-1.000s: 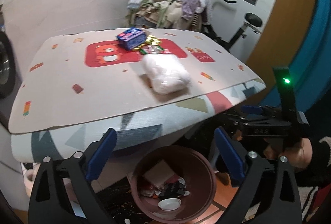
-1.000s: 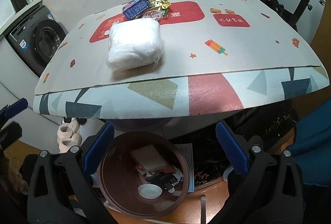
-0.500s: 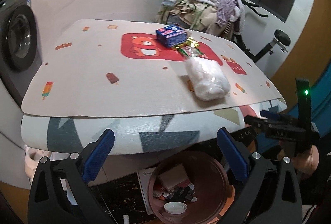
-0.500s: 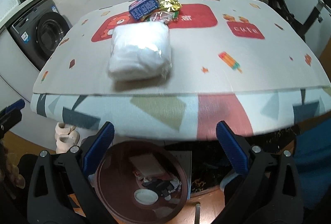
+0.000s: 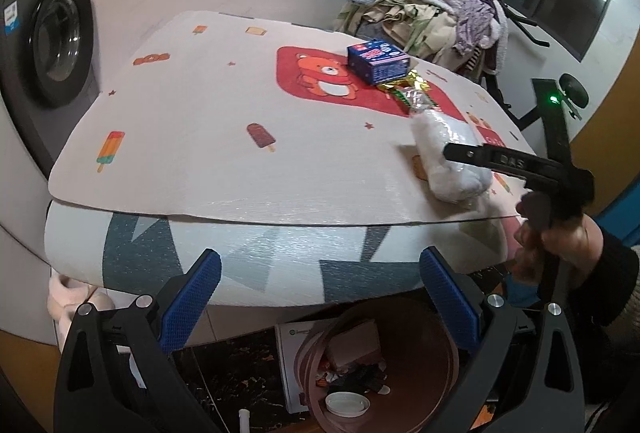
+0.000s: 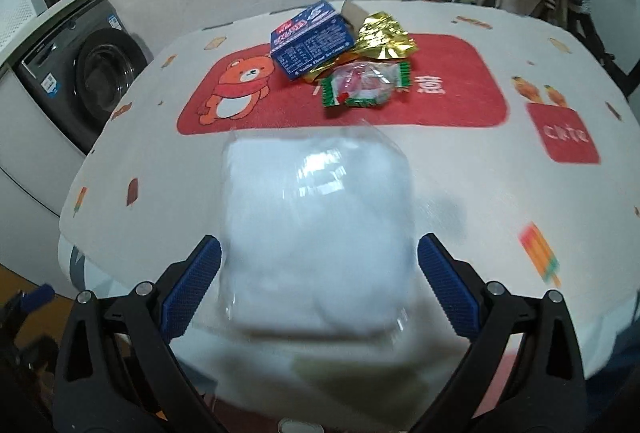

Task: Collect trash
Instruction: 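Grasp the white plastic bag of cotton with the right tool, then grasp the blue Guangming ice cream box with the left tool while the right tool holds the bag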

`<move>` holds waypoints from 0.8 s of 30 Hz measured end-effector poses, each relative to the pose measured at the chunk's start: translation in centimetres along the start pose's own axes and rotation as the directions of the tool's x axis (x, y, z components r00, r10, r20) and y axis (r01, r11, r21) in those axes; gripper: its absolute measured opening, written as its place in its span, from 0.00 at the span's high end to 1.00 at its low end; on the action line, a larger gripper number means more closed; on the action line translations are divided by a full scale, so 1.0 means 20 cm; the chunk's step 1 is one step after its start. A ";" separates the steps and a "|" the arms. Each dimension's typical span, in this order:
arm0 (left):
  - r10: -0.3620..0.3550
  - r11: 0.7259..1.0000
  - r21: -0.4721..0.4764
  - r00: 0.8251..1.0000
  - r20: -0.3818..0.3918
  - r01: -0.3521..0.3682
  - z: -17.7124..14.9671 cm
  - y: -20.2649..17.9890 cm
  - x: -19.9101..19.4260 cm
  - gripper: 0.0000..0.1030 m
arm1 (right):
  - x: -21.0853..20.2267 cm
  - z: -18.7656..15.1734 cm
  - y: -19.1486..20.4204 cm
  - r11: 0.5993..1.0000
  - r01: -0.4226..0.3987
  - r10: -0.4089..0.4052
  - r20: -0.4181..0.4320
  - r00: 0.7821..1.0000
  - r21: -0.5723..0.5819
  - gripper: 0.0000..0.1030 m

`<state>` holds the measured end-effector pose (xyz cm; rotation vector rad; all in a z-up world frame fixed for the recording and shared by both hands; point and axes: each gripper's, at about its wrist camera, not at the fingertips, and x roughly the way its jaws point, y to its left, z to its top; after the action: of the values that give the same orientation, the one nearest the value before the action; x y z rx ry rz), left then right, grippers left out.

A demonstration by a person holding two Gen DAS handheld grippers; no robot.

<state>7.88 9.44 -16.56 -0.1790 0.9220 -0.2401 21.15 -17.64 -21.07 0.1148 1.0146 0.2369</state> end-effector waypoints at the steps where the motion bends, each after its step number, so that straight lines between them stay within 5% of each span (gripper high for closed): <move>1: 0.001 1.000 -0.003 1.000 -0.002 -0.001 0.00 0.01 0.01 0.06 | 0.03 0.01 0.00 1.000 -0.010 0.010 -0.013 1.000 -0.001 0.06; 5: 0.005 1.000 -0.016 1.000 -0.015 -0.005 0.01 0.04 0.05 0.06 | 0.08 -0.02 -0.01 0.998 -0.056 0.056 -0.013 0.998 -0.005 0.08; 8: 0.004 1.000 -0.023 1.000 -0.028 -0.005 0.01 0.04 0.08 0.06 | 0.08 -0.05 -0.02 0.995 -0.103 0.103 0.006 0.995 -0.015 0.21; 16: -0.018 1.000 -0.011 0.999 -0.050 0.017 0.07 0.02 0.17 0.06 | -0.02 -0.05 -0.02 0.994 -0.098 0.100 0.044 0.994 -0.039 0.31; 24: -0.111 0.993 0.023 0.992 -0.056 0.113 0.45 -0.10 0.40 0.06 | -0.23 0.03 -0.27 0.998 -0.049 0.042 0.158 0.987 0.040 0.31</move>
<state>19.58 5.78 -16.90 -0.2007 0.9638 -0.3625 20.18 -23.97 -18.04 0.1933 0.8612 0.2438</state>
